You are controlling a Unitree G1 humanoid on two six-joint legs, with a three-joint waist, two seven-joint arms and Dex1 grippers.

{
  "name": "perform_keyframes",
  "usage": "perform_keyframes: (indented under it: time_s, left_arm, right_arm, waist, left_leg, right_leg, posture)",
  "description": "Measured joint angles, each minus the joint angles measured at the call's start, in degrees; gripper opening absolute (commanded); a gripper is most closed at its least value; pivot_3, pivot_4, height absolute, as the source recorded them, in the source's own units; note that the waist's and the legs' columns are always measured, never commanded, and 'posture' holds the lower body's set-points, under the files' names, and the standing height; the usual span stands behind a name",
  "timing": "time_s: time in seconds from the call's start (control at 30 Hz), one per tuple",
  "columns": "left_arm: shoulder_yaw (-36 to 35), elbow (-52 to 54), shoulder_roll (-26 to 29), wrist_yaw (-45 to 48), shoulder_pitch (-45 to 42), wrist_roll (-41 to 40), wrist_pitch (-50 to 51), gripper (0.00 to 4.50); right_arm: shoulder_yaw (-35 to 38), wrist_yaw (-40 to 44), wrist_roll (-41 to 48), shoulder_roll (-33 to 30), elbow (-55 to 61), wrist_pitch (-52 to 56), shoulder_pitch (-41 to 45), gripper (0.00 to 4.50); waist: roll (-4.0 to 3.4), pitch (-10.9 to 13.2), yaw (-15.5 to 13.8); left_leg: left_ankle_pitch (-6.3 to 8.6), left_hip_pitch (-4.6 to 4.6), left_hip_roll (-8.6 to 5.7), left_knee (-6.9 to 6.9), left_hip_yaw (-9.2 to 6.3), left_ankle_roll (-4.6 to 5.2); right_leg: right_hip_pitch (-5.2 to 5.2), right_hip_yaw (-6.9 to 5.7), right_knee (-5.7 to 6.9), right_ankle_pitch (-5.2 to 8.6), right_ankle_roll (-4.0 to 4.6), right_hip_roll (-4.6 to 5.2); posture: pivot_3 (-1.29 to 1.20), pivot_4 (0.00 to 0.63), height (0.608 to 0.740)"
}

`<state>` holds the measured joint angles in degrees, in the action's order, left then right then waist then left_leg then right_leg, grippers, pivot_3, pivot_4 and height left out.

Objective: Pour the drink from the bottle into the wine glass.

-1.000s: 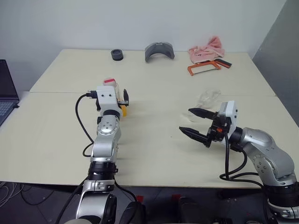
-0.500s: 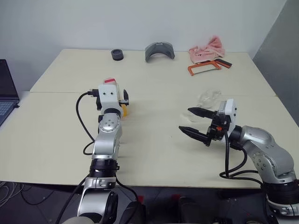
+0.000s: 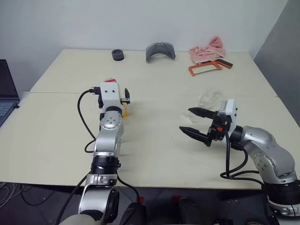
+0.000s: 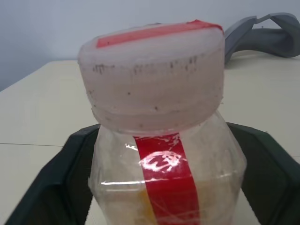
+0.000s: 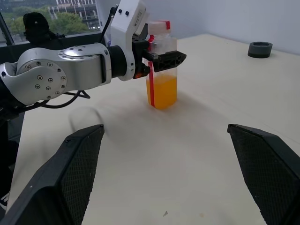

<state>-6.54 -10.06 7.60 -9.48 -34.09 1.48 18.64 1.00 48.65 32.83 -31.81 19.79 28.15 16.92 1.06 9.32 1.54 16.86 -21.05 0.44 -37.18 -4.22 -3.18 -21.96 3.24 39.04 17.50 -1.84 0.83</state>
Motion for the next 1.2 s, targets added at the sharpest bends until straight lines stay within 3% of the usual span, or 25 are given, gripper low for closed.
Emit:
perform_keyframes:
  time_s: [0.17, 0.43, 0.57, 0.77, 0.93, 1.07, 1.2]
  left_arm:
    - [0.08, 0.0, -0.02, 0.0, 0.01, 0.36, -0.04, 1.88]
    - [-0.41, 1.38, 0.28, 0.82, 1.6, 0.11, -0.92, 1.8]
    - [-0.67, 2.12, 1.18, 6.25, 3.52, -3.08, -3.74, 1.8]
    - [2.36, 1.63, 1.69, 26.94, 3.73, -12.95, -6.52, 1.8]
    - [7.62, -0.02, 3.26, 47.59, 1.56, -20.15, -5.52, 1.79]
    - [12.66, -1.98, 5.71, 62.13, -2.59, -21.69, -6.45, 1.79]
    - [15.39, -6.94, 7.71, 70.57, -5.25, -20.34, -10.21, 1.79]
  right_arm:
    - [0.0, 0.01, 0.0, -0.07, 0.0, 0.02, 0.0, 4.5]
    - [0.0, 0.03, -0.02, -0.26, -0.01, 0.05, 0.05, 4.5]
    - [0.04, -0.33, -0.06, -0.29, 0.04, 0.04, 0.04, 4.5]
    - [2.47, -3.61, -0.01, -0.83, 3.41, 0.43, -2.35, 4.5]
    - [2.4, -8.86, 0.86, -0.84, 10.37, 5.21, -4.12, 4.5]
    - [2.09, -14.99, 3.02, 0.18, 15.44, 11.06, 0.73, 4.5]
    - [-0.99, -18.03, 1.64, 0.41, 15.79, 13.95, 3.14, 4.5]
  waist:
    - [0.01, 0.0, 0.02]
    - [0.01, 0.0, 0.03]
    - [0.01, 0.0, -0.05]
    - [-0.02, -0.01, -0.18]
    - [-0.02, 0.0, -0.04]
    - [-0.03, 0.0, 0.31]
    - [-0.03, 0.0, 0.36]
  left_leg:
    - [0.0, 0.0, 0.0, 0.0, 0.0, 0.0]
    - [-0.01, -0.01, 0.0, 0.01, 0.0, -0.02]
    - [-0.05, -0.02, -0.01, -0.01, -0.03, -0.09]
    - [-0.11, -0.88, -0.13, -0.67, -0.4, -0.2]
    - [-0.12, -0.96, -0.58, -0.76, -0.45, -0.18]
    - [-0.11, -0.9, -0.71, -0.75, -0.59, -0.16]
    - [-0.02, -0.93, -0.73, -0.75, -0.61, 0.03]
  right_leg:
    - [0.0, 0.0, 0.0, 0.0, 0.0, 0.0]
    - [-0.01, -0.01, 0.0, 0.0, 0.0, 0.05]
    - [-0.01, -0.05, 0.0, 0.0, 0.0, 0.12]
    - [-0.26, -0.79, 0.03, 0.0, 0.01, 0.13]
    - [-0.26, -0.83, 0.07, 0.0, 0.0, 0.23]
    - [-0.24, -0.86, 0.08, 0.0, 0.0, 0.21]
    - [-0.25, -0.89, 0.08, 0.0, 0.01, 0.19]
  posture:
    - [0.0, 0.15, 0.74]
    - [0.0, 0.15, 0.74]
    - [0.0, 0.15, 0.74]
    - [0.0, 0.15, 0.74]
    - [0.0, 0.15, 0.74]
    - [0.0, 0.15, 0.74]
    - [0.0, 0.15, 0.74]
